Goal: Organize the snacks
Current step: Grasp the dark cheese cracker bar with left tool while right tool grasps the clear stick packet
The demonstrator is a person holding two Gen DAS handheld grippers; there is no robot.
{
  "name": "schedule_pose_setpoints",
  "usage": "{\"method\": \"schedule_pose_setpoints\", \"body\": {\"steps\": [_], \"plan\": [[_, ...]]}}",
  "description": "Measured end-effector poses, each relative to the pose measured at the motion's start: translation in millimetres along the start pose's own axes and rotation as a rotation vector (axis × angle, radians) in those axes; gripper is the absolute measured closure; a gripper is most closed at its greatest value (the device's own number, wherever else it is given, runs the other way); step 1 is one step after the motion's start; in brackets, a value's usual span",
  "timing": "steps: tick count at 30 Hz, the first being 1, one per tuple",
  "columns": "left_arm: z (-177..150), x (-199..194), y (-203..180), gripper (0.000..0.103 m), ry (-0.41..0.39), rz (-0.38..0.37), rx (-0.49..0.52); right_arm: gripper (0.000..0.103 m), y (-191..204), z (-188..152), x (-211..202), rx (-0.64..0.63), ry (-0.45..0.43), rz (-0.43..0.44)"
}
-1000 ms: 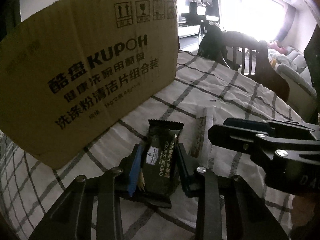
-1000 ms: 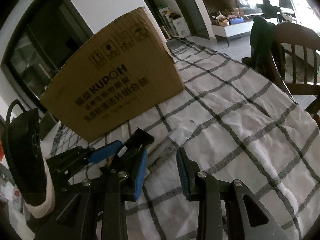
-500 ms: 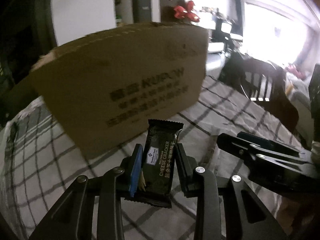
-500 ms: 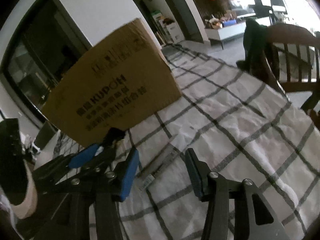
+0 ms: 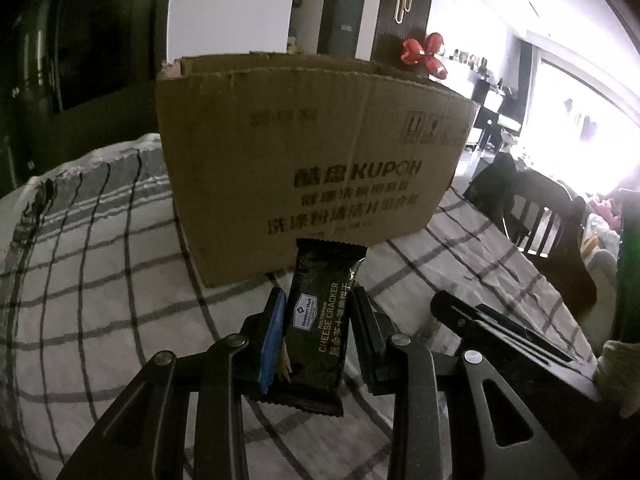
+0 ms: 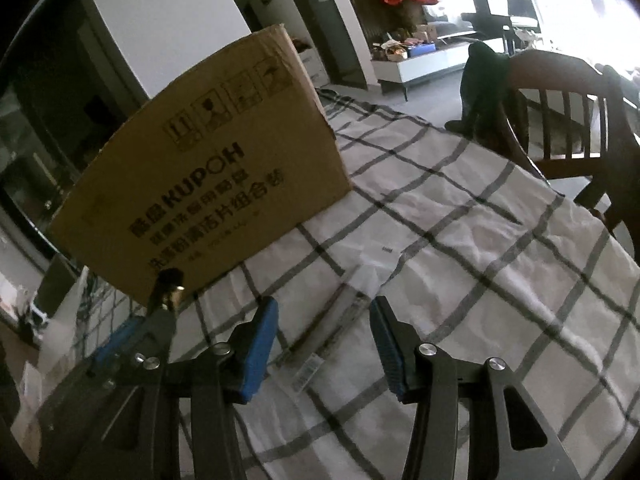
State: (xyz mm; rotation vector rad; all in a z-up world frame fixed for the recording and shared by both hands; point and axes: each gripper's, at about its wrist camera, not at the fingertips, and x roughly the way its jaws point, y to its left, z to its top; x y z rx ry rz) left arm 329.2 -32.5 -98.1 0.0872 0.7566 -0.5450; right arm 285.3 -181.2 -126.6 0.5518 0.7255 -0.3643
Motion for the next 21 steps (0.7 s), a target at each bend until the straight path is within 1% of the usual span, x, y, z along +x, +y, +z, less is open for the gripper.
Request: {"method": "schedule_pose_setpoints", "body": {"steps": [4, 7, 9, 12, 15, 21], "plan": [[0.0, -2.2, 2.0, 0.071, -0.003, -0.022, -0.01, 0.054, 3.1, -1.3, 5.6, 0.004, -0.002, -0.033], [0.2, 0.4, 2.0, 0.071, -0.002, -0.021, -0.014, 0.054, 3.3, -3.1, 10.7, 0.001, -0.007, -0.063], [-0.4, 1.7, 2.8, 0.071, 0.002, -0.025, -0.016, 0.054, 4.3, -3.6, 15.8, -0.011, 0.005, -0.068], [-1.7, 4.9, 2.6, 0.071, 0.013, -0.029, -0.016, 0.055, 6.1, -5.5, 15.9, -0.037, -0.012, -0.081], [-3.2, 8.1, 1.3, 0.071, 0.023, -0.035, -0.015, 0.065, 9.6, -6.7, 18.0, -0.081, -0.011, -0.102], [-4.9, 11.5, -4.6, 0.071, 0.031, -0.017, 0.003, 0.075, 10.3, -7.7, 15.0, -0.108, -0.005, -0.071]]}}
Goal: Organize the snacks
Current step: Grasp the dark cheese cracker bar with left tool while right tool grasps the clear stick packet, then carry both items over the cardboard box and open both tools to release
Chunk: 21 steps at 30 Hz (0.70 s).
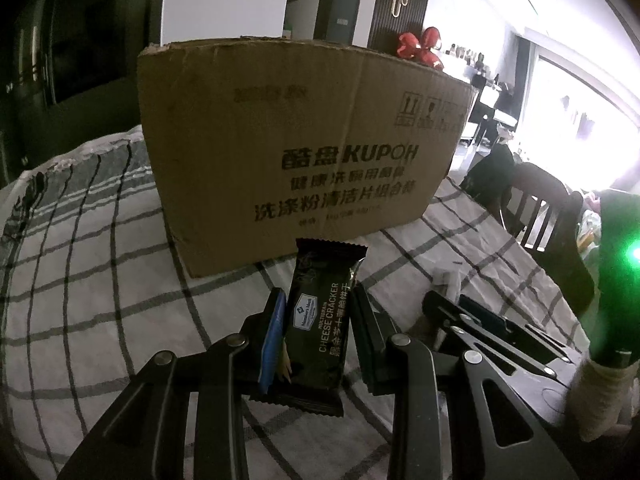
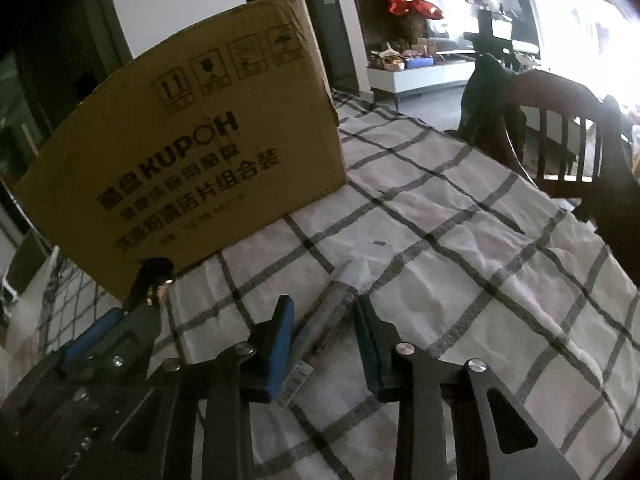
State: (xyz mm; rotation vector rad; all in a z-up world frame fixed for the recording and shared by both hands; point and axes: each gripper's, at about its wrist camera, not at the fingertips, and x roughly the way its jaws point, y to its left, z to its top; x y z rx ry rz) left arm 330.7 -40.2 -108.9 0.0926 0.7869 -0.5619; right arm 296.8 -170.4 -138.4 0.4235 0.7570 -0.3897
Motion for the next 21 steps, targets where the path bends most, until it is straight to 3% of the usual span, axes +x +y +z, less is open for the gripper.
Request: {"method": "schedule_pose_setpoints", "body": {"steps": [3, 11, 21], "plan": [[2.6, -0.4, -4.5, 0.071, -0.007, 0.026, 0.012, 0.078, -2.2, -0.2, -2.5, -0.015, -0.002, 0.028], [-0.9, -4.0, -17.7, 0.071, 0.047, -0.001, -0.005, 0.082, -8.5, 4.5, -16.3, -0.06, -0.022, 0.105], [2.0, -33.9, -39.8, 0.071, 0.022, 0.035, -0.043, 0.088, -28.4, 15.7, -39.0, -0.051, -0.048, 0.169]]}}
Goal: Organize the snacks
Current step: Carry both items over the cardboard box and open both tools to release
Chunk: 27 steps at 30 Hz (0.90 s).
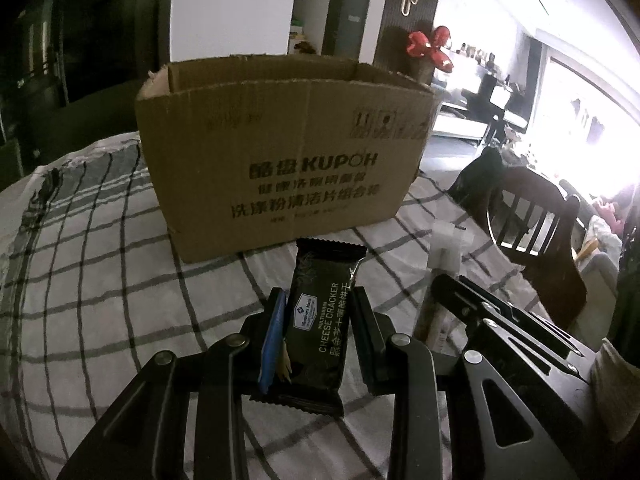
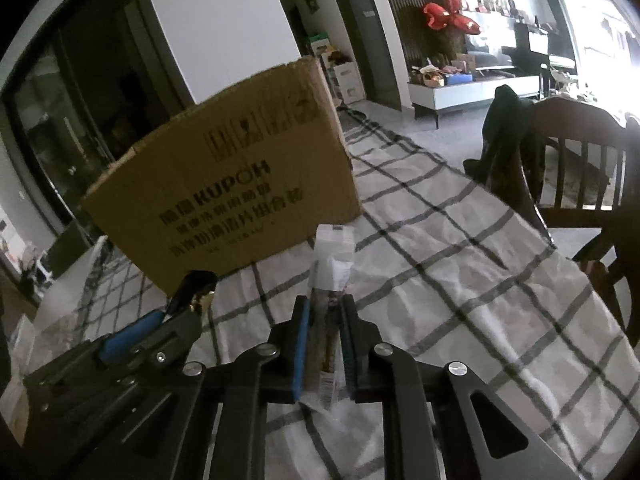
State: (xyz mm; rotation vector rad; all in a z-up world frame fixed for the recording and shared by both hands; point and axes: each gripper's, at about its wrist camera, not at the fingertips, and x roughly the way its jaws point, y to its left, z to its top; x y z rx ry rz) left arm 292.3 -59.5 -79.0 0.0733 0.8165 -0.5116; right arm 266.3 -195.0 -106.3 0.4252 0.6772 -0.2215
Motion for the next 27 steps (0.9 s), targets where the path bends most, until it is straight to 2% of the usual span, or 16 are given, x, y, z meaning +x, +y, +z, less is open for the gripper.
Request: {"method": "schedule_pose_setpoints", "body": {"steps": [8, 23, 27], "plan": [[7.9, -21.3, -16.9, 0.071, -0.031, 0.01, -0.017, 0.089, -7.9, 15.5, -28.4, 0.009, -0.056, 0.052], [46.3, -70.2, -32.6, 0.071, -0.176, 0.03, -0.011, 0.089, -3.4, 56.4, -81.3, -0.011, -0.189, 0.117], [58.9, -82.8, -31.9, 0.071, -0.22, 0.056, 0.003, 0.089, -1.2, 69.2, -87.6, -0.005, -0.211, 0.135]]}}
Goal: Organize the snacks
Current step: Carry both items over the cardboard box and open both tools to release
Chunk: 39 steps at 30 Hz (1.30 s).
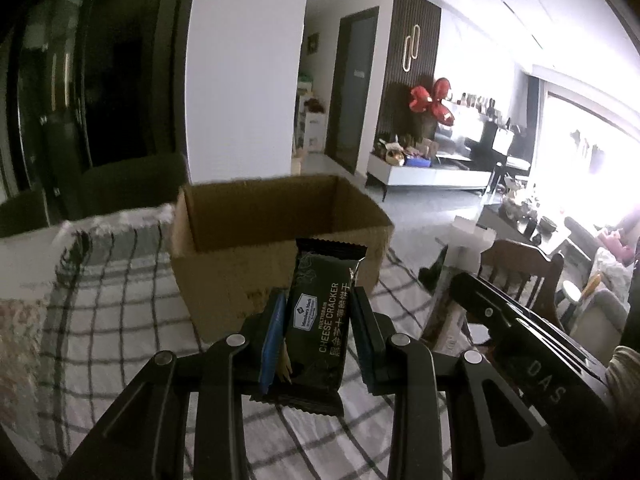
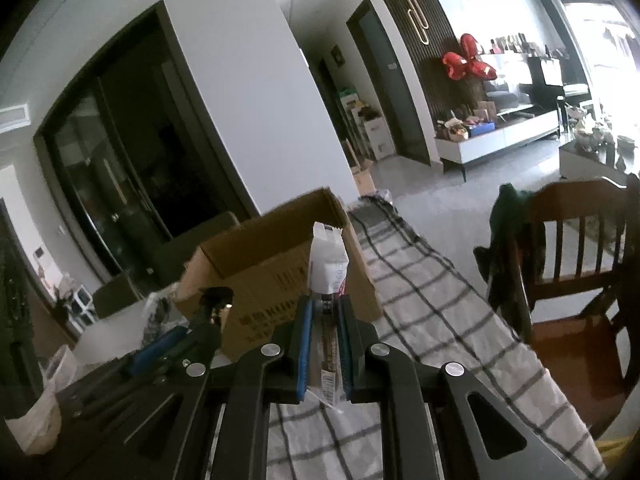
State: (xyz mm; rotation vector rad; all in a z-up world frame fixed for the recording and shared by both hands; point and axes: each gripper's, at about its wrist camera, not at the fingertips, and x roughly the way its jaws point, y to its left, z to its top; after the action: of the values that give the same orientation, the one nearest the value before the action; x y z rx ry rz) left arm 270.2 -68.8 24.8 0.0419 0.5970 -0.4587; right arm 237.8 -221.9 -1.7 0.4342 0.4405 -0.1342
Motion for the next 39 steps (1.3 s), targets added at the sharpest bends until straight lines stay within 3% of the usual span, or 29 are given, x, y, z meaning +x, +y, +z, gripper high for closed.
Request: {"method": "schedule_pose_setpoints", "body": {"steps": [21, 31, 39], "plan": [[61.7, 24.4, 41.7, 0.071, -0.075, 0.057, 0.03, 0.089, 38.7, 54.3, 46.7, -0.036, -0.068, 0.079], [78.4, 69.2, 65.4, 0.071, -0.05, 0.078, 0.01, 0.089, 52.2, 71.2, 92.8, -0.111, -0.075, 0.069], [74.5, 110.8, 73.6, 0.068, -0.008, 0.062, -0.03, 0.089, 51.3, 67.1, 134.2, -0.148, -0.017, 0.058]]}}
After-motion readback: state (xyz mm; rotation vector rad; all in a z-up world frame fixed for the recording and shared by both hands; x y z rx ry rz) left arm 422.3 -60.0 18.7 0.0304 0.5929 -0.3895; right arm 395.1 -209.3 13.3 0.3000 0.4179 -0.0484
